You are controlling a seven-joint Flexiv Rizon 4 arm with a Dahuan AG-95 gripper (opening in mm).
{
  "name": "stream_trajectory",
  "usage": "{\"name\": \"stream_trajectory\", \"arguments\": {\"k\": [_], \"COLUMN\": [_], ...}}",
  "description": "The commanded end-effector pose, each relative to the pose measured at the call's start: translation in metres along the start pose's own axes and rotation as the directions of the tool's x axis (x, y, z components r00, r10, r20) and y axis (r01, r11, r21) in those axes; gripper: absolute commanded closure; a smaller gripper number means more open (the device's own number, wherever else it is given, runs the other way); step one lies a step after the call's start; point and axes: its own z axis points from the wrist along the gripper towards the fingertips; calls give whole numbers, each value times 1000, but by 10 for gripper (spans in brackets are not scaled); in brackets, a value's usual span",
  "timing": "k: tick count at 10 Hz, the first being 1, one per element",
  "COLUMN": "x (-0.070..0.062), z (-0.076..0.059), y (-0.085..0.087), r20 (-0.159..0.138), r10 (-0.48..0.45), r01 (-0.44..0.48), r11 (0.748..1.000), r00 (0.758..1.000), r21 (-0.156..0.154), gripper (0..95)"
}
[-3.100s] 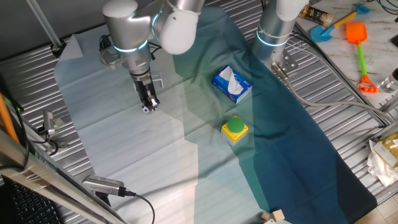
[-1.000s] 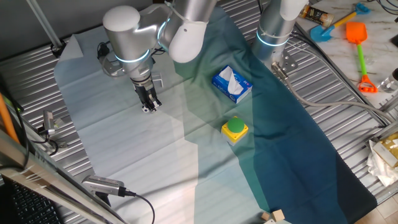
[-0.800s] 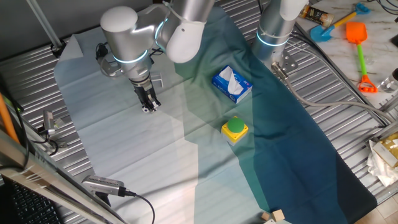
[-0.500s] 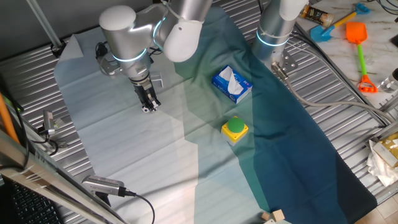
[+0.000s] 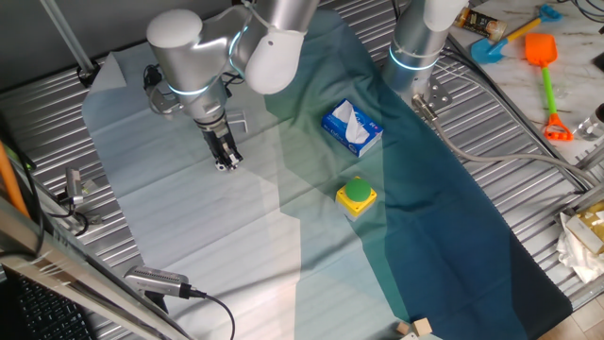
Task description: Push the soccer ball into the goal
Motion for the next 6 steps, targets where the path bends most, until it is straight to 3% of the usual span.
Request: {"name": "stream_trajectory", "arguments": {"k": [1,6], "x": [0,0], "z": [0,0], "y": [0,0], "r20": [-2,-13], "r10": [0,4], "r01": [0,-4], "r11": [1000,1000], "r00": [1000,1000], "r21": [0,-1], "gripper": [950,950]}}
